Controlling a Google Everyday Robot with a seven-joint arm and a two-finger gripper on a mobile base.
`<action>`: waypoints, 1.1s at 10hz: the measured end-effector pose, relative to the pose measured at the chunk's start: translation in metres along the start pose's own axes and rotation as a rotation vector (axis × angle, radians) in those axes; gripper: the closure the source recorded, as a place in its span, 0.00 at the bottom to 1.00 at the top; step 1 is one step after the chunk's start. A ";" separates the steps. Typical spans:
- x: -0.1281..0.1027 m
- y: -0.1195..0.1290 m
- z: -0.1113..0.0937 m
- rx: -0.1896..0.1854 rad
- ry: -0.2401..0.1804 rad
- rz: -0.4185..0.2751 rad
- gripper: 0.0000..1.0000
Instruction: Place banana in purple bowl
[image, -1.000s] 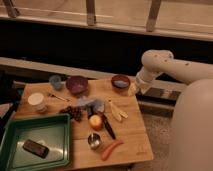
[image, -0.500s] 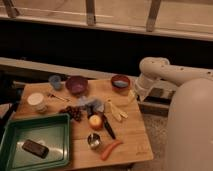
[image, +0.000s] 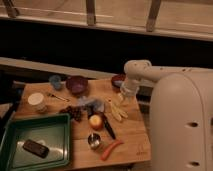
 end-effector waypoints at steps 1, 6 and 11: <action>-0.003 -0.003 0.015 0.004 0.018 -0.005 0.40; -0.004 -0.002 0.034 0.020 0.076 -0.024 0.40; 0.000 0.014 0.041 0.010 0.106 -0.050 0.40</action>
